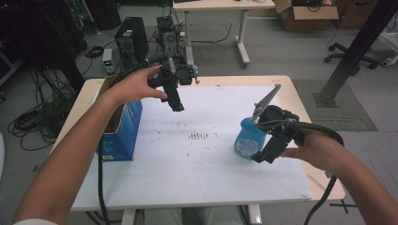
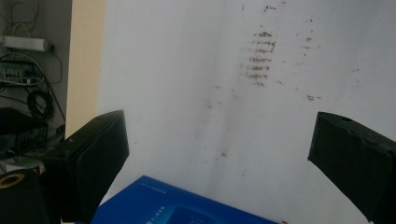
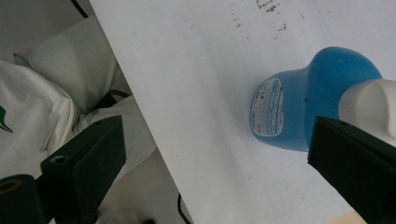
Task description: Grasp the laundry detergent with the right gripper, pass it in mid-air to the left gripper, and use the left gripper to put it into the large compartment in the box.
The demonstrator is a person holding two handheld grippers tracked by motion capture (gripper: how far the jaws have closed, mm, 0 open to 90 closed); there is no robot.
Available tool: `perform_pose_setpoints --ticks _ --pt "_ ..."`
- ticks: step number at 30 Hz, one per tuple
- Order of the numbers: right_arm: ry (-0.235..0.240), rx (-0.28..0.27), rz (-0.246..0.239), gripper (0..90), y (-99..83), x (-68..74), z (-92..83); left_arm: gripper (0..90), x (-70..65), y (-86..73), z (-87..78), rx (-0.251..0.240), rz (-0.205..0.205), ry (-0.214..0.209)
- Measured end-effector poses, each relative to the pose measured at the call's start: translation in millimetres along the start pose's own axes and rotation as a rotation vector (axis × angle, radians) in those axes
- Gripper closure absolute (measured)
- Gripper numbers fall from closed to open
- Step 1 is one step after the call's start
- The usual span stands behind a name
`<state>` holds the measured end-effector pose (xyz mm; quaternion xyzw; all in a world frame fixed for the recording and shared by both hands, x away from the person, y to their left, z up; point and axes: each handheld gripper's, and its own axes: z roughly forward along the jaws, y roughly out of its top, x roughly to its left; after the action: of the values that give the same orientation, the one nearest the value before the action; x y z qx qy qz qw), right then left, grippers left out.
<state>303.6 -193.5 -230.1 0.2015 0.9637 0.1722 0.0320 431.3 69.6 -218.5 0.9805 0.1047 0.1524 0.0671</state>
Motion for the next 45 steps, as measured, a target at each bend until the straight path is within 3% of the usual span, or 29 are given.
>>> perform_pose_setpoints --ticks 15,29,35,45 --pt "-0.013 -0.024 -0.006 4.0 -0.3 0.0 -10.9 5.1 -0.8 1.3 -0.6 0.001 -0.002 0.001" --pt "-0.042 -0.07 0.041 3.5 -11.7 -10.3 -34.5 5.1 -3.7 2.3 -4.1 0.003 -0.015 0.007" --pt "-0.075 -0.089 0.078 3.2 -22.4 -17.9 -46.3 5.1 -6.3 3.1 -7.0 0.001 -0.022 0.012" --pt "-0.097 -0.102 0.112 3.3 -35.0 -27.8 -51.6 5.1 -9.0 4.7 -9.1 0.005 -0.025 0.013"
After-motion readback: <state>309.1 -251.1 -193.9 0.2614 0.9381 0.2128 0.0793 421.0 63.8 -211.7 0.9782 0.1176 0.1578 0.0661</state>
